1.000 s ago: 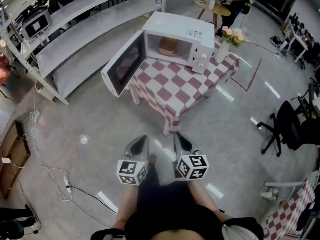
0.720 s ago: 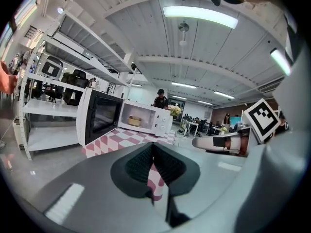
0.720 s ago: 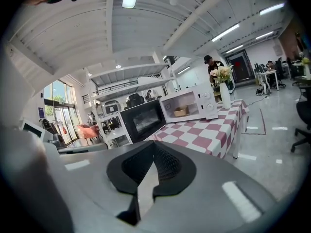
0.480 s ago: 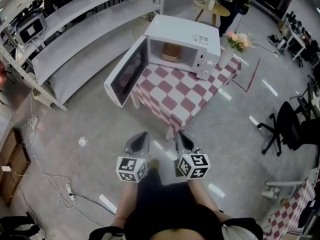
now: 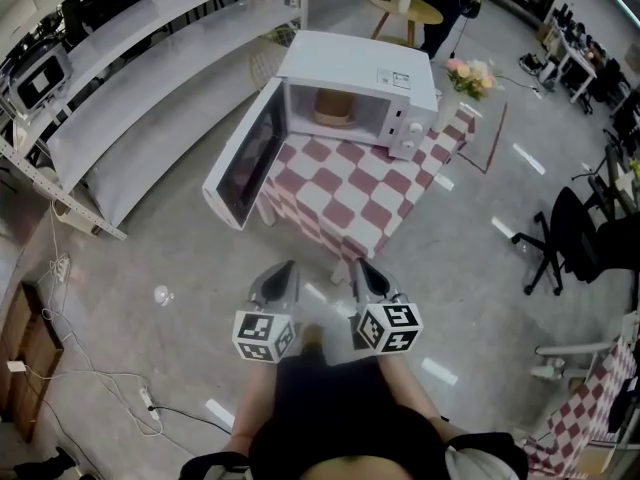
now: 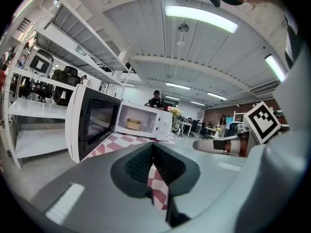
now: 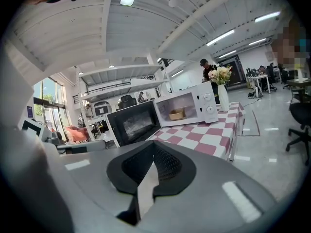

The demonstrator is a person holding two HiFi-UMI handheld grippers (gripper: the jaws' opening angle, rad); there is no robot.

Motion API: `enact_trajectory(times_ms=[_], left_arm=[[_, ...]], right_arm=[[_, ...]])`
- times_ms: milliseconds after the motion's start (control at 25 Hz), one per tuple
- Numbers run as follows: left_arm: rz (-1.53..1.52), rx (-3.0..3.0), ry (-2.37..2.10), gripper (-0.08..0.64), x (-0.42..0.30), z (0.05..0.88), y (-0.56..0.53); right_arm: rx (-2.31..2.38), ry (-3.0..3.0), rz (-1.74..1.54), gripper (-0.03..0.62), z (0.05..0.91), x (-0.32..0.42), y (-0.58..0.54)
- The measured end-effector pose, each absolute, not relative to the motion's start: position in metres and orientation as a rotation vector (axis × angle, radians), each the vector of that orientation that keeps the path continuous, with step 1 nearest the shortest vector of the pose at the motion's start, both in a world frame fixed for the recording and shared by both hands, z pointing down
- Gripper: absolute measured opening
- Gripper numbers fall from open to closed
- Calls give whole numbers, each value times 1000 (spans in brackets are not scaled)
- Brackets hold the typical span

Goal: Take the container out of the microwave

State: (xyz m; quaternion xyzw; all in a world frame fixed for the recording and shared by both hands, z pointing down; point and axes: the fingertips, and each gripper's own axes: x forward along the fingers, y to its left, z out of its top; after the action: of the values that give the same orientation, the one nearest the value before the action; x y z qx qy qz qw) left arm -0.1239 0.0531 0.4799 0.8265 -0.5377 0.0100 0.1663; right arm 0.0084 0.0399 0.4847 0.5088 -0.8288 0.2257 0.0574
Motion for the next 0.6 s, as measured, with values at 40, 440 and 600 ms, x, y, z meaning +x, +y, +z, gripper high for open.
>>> enact_trajectory(times_ms=[40, 440, 600], left_arm=[[30, 2357, -1525, 9, -125, 481, 50], [4, 2372, -1464, 9, -137, 482, 22], [1, 2367, -1463, 9, -144, 481, 17]], right_arm=[[1549, -2509, 682, 0, 486, 7, 37], [1616, -2495, 656, 0, 483, -3, 8], [1606, -2481, 663, 1, 487, -8, 5]])
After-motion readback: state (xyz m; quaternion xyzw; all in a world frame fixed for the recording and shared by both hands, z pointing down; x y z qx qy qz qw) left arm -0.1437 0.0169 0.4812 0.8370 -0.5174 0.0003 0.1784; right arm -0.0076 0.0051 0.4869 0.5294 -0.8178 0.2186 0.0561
